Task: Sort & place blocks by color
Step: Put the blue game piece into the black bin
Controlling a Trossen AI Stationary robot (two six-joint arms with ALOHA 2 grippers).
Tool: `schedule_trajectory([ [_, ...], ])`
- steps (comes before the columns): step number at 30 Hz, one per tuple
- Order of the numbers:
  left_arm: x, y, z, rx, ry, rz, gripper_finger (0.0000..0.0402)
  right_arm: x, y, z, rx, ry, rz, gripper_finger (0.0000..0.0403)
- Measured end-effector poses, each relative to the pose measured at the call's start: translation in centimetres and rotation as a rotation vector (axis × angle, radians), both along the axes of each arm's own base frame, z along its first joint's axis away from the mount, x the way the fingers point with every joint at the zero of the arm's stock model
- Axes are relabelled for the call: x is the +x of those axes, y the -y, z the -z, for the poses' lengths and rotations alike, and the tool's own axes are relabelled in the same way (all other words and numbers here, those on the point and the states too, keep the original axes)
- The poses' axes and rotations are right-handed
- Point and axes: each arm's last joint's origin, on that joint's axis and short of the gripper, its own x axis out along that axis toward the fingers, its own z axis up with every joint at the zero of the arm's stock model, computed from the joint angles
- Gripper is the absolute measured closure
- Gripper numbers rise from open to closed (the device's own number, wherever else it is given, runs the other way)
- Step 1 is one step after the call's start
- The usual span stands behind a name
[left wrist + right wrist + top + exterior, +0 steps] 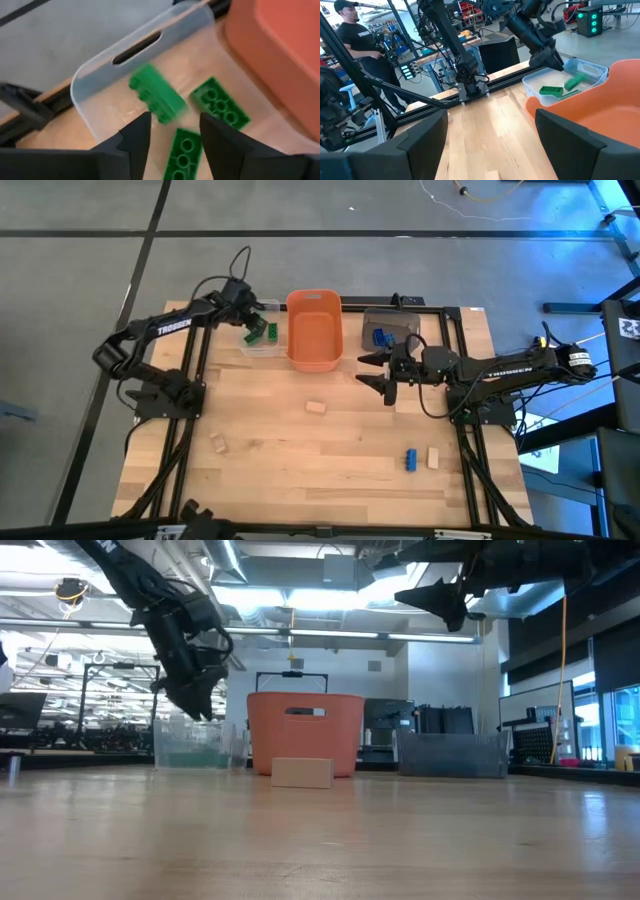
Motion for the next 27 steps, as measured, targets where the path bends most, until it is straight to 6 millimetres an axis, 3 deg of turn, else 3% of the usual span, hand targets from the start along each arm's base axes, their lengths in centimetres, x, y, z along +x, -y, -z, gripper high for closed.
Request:
schedule_trajectory([
  [3,0.1,0.0,-1.8,0.025,0.064,0.018,0.0219,0.0,0.0,0.0,0.000,0.001,0.000,0.0102],
  [8,0.3,0.9,-6.9,0.050,0.313,0.066,0.0193,0.0,0.0,-0.2,-0.002,0.015,0.000,0.0102],
  [11,0.4,3.0,-9.5,0.039,0.480,0.153,0.0190,0.0,0.0,-0.2,-0.003,0.023,-0.001,0.0102],
  [15,0.8,7.6,-11.6,0.095,0.617,0.315,0.0190,0.0,0.0,-0.5,-0.004,0.049,-0.001,0.0102],
  [20,1.2,14.1,-11.9,0.189,0.818,0.494,0.0190,0.0,0.0,-0.9,-0.006,0.093,-0.002,0.0102],
  [24,1.1,18.4,-10.3,0.231,0.920,0.610,0.0189,0.0,0.0,-1.2,-0.008,0.119,-0.004,0.0102],
  [27,1.2,20.5,-8.8,0.268,0.924,0.676,0.0190,0.0,-0.1,-1.2,-0.009,0.119,-0.021,0.0102],
])
